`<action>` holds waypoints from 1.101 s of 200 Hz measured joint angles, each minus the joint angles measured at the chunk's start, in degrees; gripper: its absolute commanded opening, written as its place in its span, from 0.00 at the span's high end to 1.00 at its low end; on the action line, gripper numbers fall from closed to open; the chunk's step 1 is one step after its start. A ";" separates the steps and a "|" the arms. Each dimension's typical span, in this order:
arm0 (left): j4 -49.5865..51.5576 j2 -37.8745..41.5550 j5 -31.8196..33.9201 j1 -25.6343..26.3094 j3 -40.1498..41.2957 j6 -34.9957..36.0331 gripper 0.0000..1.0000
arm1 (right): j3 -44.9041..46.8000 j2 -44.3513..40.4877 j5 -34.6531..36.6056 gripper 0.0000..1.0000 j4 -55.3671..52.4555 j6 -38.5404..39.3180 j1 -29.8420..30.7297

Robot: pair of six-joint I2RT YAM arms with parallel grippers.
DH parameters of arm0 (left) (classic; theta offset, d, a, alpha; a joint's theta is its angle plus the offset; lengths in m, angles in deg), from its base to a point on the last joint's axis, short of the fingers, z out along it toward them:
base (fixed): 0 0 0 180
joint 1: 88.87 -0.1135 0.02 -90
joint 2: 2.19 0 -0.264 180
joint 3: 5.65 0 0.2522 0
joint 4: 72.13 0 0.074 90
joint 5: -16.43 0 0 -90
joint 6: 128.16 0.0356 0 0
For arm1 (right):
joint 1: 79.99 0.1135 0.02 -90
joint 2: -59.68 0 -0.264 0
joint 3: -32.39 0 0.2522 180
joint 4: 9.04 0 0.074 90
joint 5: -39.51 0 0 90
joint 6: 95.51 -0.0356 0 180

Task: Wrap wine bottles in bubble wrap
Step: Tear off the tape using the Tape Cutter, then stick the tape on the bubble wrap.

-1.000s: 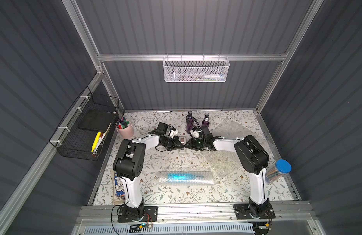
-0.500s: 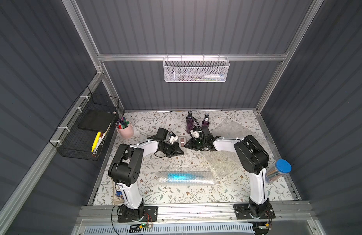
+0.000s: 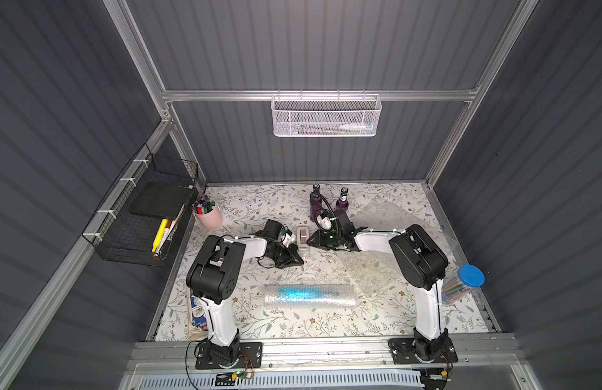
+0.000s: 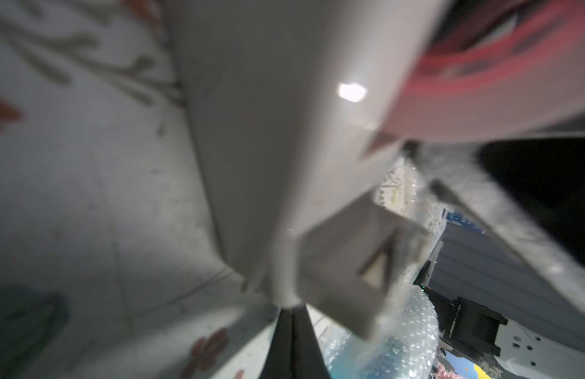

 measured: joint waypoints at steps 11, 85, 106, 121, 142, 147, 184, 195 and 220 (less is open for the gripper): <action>0.04 -0.04 -0.09 0.09 0.00 0.24 1.00 | 0.04 -0.04 0.07 0.71 0.00 0.00 0.02; 3.76 1.53 1.68 0.13 -0.50 2.21 1.00 | 1.57 -2.43 1.55 0.52 -2.21 1.84 -0.24; 8.24 4.04 2.58 0.13 -2.05 3.15 1.00 | 3.23 -6.84 1.62 0.36 -4.46 5.05 -0.74; 11.26 6.16 2.97 0.13 -4.50 4.20 1.00 | 4.57 -11.32 0.42 0.29 -5.66 8.39 -1.03; 15.21 8.63 3.56 0.07 -7.69 5.92 1.00 | 7.13 -17.66 -2.86 0.21 -6.10 13.99 -1.09; 16.15 9.25 3.74 -0.07 -8.04 6.32 1.00 | 7.80 -18.93 -3.69 0.20 -6.54 15.63 -1.03; 24.52 15.21 5.55 -1.53 -8.28 7.58 1.00 | 10.95 -23.56 -8.90 0.01 -15.02 27.08 0.96; 27.10 17.18 5.86 -2.51 -8.59 7.98 1.00 | 10.97 -23.56 -10.45 0.01 -18.29 30.03 1.66; 31.54 20.06 6.10 -5.49 -10.10 9.14 1.00 | 10.54 -22.97 -14.03 0.01 -24.79 35.54 3.32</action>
